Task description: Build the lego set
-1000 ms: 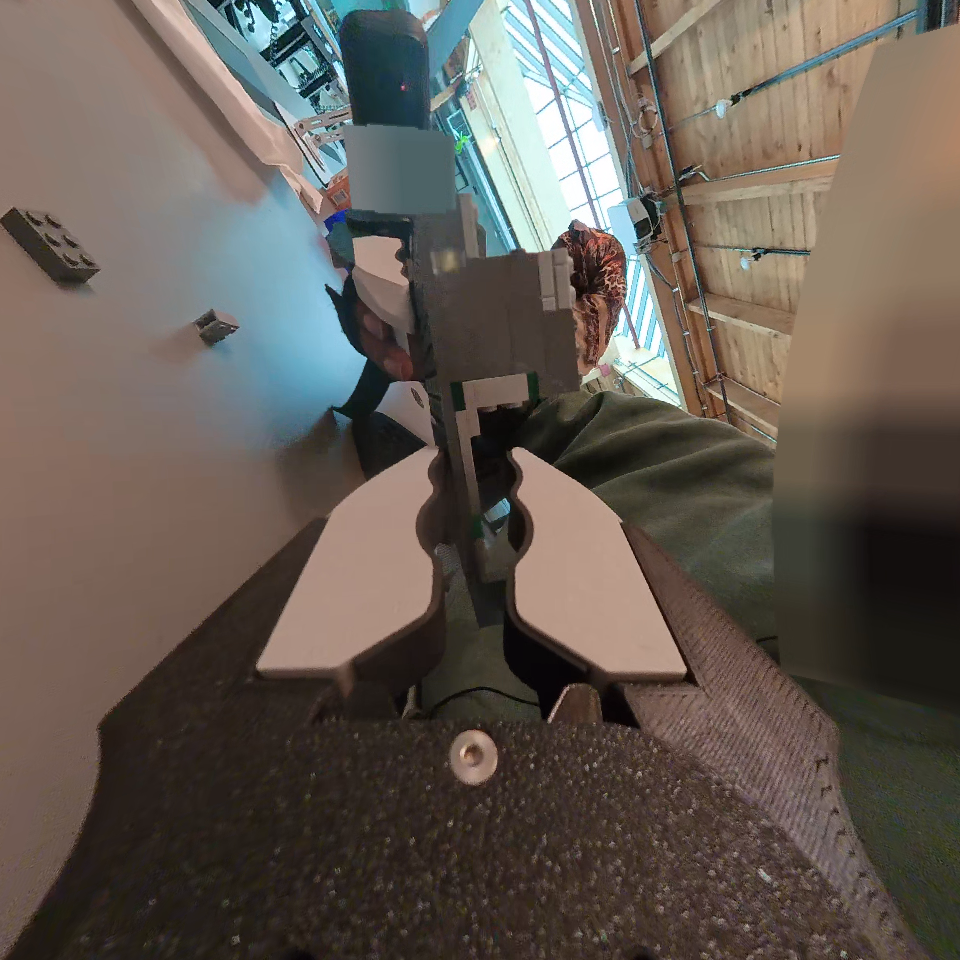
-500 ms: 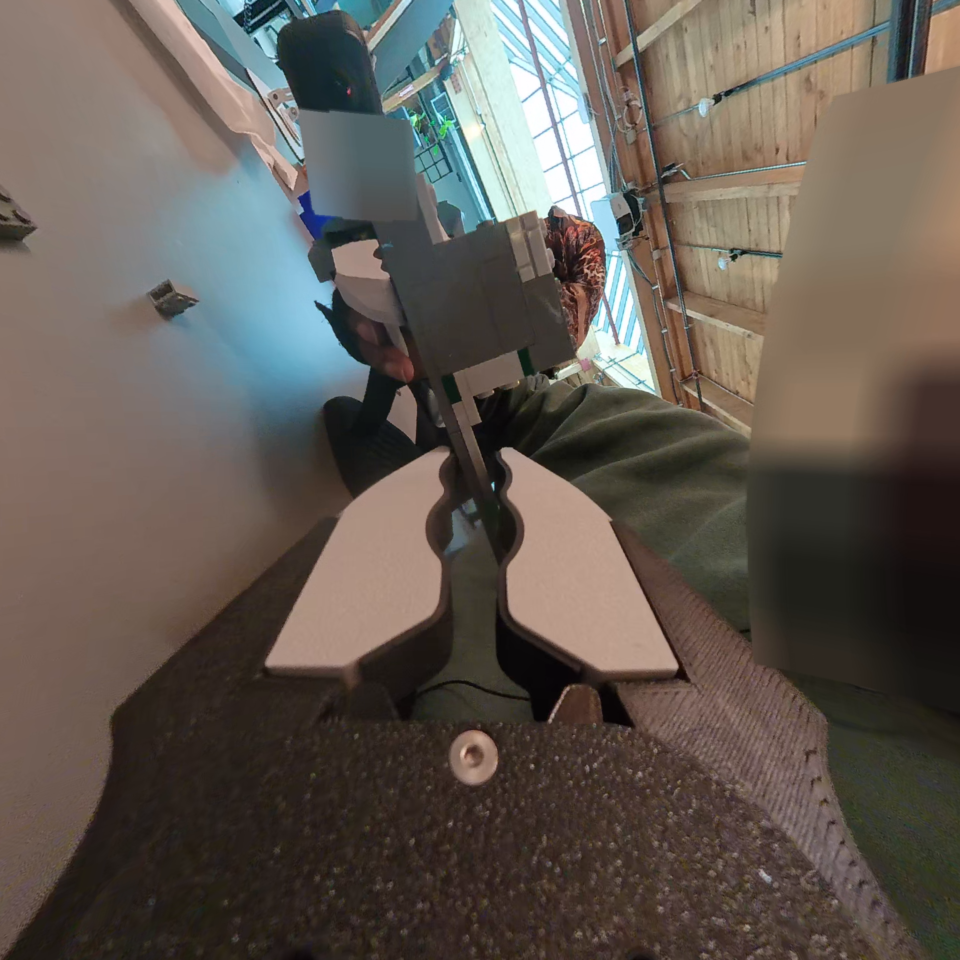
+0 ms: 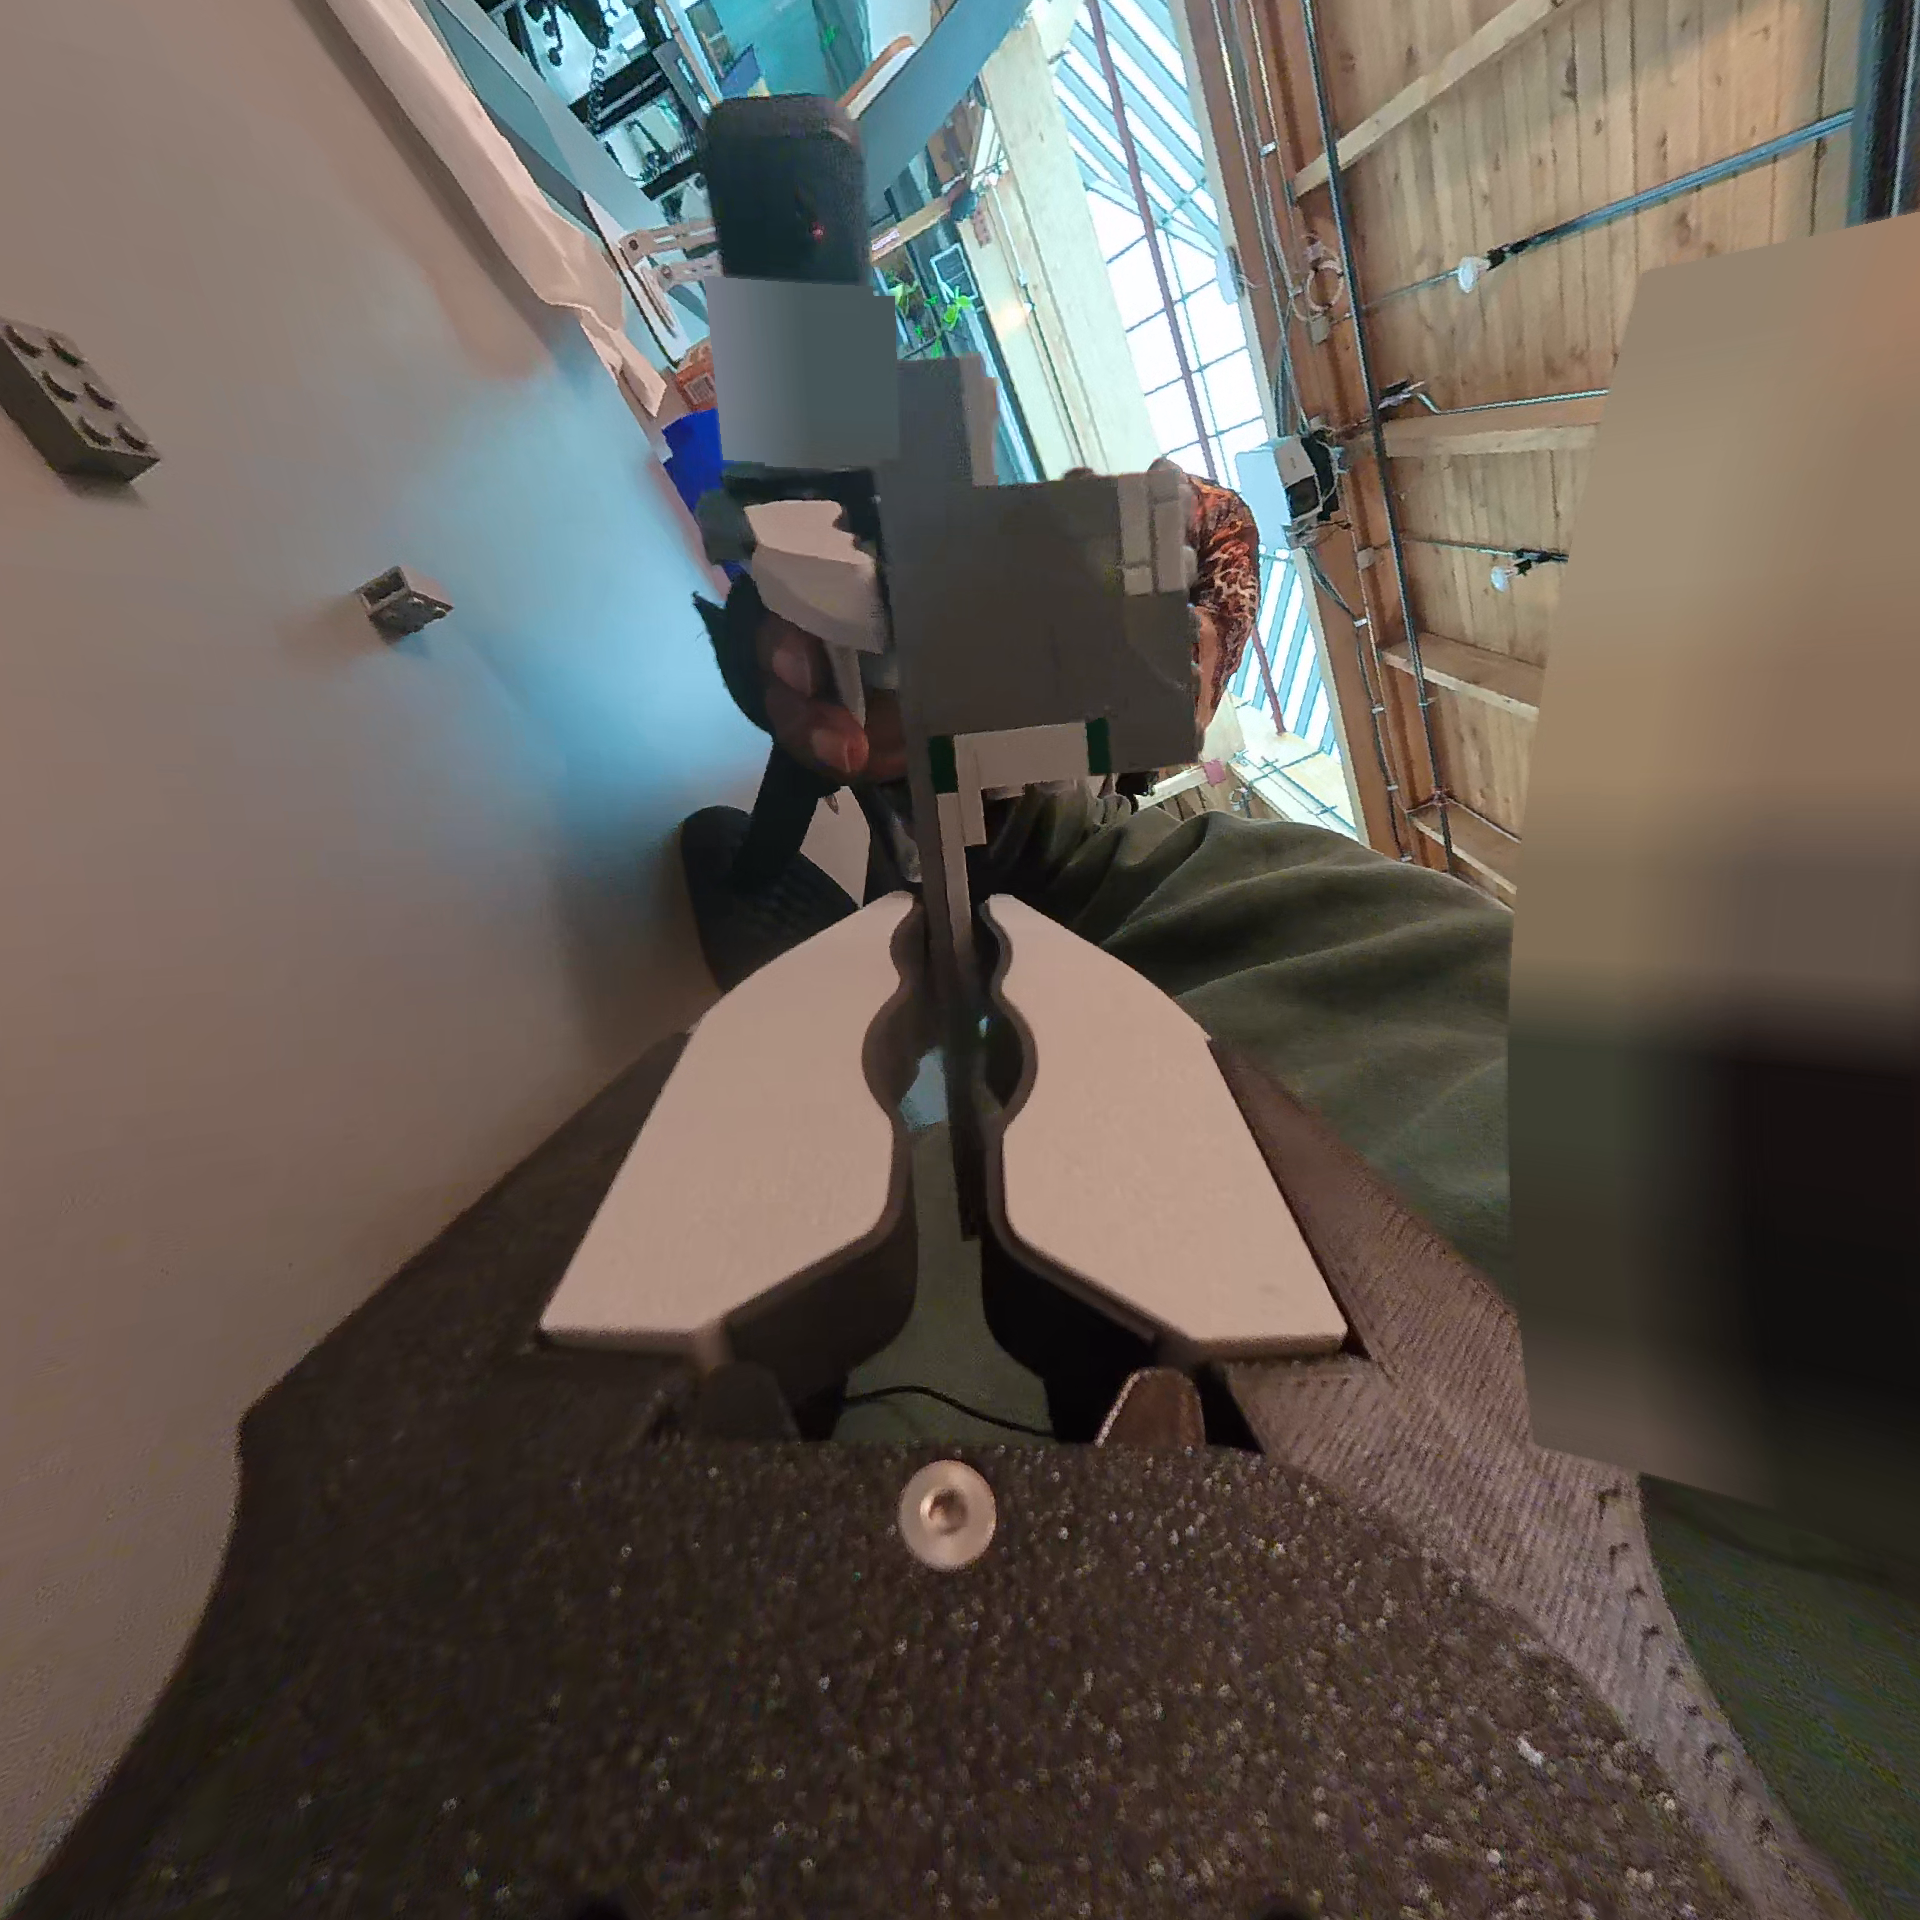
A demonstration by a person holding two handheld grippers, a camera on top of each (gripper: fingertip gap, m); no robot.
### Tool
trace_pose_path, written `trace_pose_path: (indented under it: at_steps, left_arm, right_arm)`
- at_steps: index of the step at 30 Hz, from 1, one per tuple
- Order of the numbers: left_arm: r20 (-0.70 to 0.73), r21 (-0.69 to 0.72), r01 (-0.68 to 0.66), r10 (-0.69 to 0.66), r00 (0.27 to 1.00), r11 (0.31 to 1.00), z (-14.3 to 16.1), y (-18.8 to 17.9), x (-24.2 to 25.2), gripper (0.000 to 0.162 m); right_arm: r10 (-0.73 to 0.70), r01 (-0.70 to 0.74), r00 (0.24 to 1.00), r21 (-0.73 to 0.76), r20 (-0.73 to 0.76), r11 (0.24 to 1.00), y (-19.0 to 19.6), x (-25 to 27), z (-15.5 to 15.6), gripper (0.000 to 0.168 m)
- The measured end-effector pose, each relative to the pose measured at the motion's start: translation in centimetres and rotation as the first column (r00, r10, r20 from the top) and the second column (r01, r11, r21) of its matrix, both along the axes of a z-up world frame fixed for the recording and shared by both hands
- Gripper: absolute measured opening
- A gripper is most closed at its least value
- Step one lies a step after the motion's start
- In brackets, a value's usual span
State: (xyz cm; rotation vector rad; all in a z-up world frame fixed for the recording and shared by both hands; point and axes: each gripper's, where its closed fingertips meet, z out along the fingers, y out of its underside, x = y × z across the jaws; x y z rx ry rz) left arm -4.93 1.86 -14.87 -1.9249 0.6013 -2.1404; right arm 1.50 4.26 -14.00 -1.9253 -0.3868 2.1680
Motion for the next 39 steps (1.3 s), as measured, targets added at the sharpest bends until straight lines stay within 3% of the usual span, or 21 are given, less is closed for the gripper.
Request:
trace_pose_path:
  at_steps: [1,5,8,11,14,16,24,28,39]
  left_arm:
    - [-0.001,-0.004,0.001,-0.001,1.0,1.0,-0.1,0.0,0.1,0.007]
    - [-0.016,-0.01,-0.014,0.014,1.0,1.0,-0.7,0.5,0.3,0.006]
    - [-0.027,-0.005,-0.024,0.024,0.999,1.0,-0.9,0.9,0.4,0.006]
    - [-0.059,0.005,-0.047,0.047,0.997,0.999,-1.7,1.5,0.4,0.006]
    - [-0.12,0.024,-0.09,0.092,0.989,0.996,-3.2,2.5,0.2,0.006]
    - [-0.173,0.051,-0.12,0.128,0.977,0.991,-4.4,3.2,0.1,0.006]
    - [-0.248,0.068,-0.174,0.186,0.951,0.982,-6.4,4.9,0.8,0.006]
    - [-0.245,0.07,-0.189,0.201,0.949,0.979,-6.3,5.3,0.8,0.006]
    - [-0.229,0.048,-0.188,0.194,0.954,0.981,-6.8,5.5,0.9,0.006]
  right_arm:
    - [0.001,-0.001,1.0,0.047,0.0,0.999,-0.1,0.1,0.2,0.009]
    - [-0.058,0.019,0.993,0.339,0.105,0.941,0.1,0.8,0.0,0.01]
    - [-0.117,0.02,0.977,0.465,0.18,0.885,0.7,1.8,-0.1,0.012]
    - [-0.227,-0.009,0.932,0.646,0.281,0.764,1.8,3.7,-0.9,0.012]
    - [-0.38,-0.181,0.799,0.788,0.467,0.588,3.3,6.5,-3.4,0.013]
    - [-0.445,-0.331,0.674,0.78,0.589,0.532,3.8,8.1,-5.8,0.015]
    - [-0.471,-0.444,0.487,0.672,0.736,0.592,4.7,7.8,-11.7,0.015]
    - [-0.501,-0.526,0.404,0.643,0.765,0.557,5.1,7.9,-12.6,0.015]
    - [-0.401,-0.53,0.411,0.572,0.819,0.626,4.3,7.6,-13.2,0.008]
